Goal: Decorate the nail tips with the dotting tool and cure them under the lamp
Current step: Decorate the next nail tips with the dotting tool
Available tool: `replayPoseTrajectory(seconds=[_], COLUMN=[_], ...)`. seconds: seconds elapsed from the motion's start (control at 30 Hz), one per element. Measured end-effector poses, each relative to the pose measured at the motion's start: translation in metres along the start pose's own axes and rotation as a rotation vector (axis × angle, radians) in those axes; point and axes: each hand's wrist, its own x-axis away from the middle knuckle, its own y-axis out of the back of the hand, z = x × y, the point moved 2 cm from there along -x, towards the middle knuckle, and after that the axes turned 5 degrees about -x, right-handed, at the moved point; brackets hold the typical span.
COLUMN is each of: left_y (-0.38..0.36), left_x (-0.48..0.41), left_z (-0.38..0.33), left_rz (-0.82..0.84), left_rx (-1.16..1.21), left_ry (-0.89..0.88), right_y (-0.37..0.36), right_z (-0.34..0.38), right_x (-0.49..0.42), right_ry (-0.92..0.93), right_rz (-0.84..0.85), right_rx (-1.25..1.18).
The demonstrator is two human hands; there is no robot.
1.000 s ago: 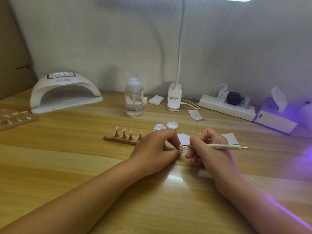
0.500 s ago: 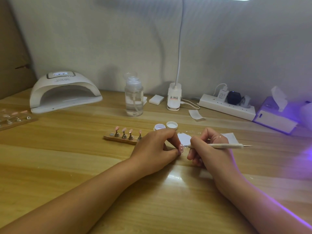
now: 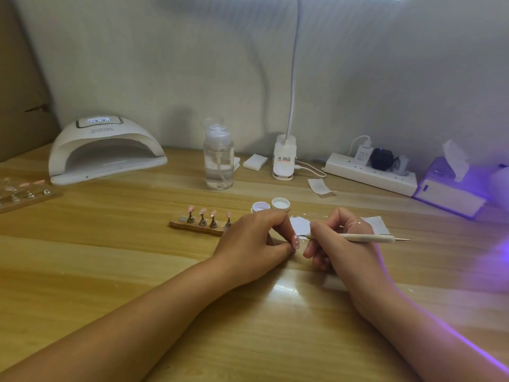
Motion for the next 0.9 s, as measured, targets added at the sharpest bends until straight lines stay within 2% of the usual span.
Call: replayPoseTrajectory(seconds=[0.3, 0.7, 0.9], left_y=[0.000, -0.001, -0.001], left_x=[0.000, 0.000, 0.000], left_z=[0.001, 0.002, 0.002], left_rz=[0.000, -0.003, -0.005], left_rx=[0.001, 0.001, 0.005], left_ry=[0.001, -0.005, -0.012], right_y=[-0.001, 0.011, 0.003], right_z=[0.003, 0.010, 0.005], right_x=[0.003, 0.004, 0.004], right_ry=[-0.003, 0.132, -0.004], right_rz=[0.008, -0.188, -0.035], right_rx=[-0.022, -0.165, 0.002])
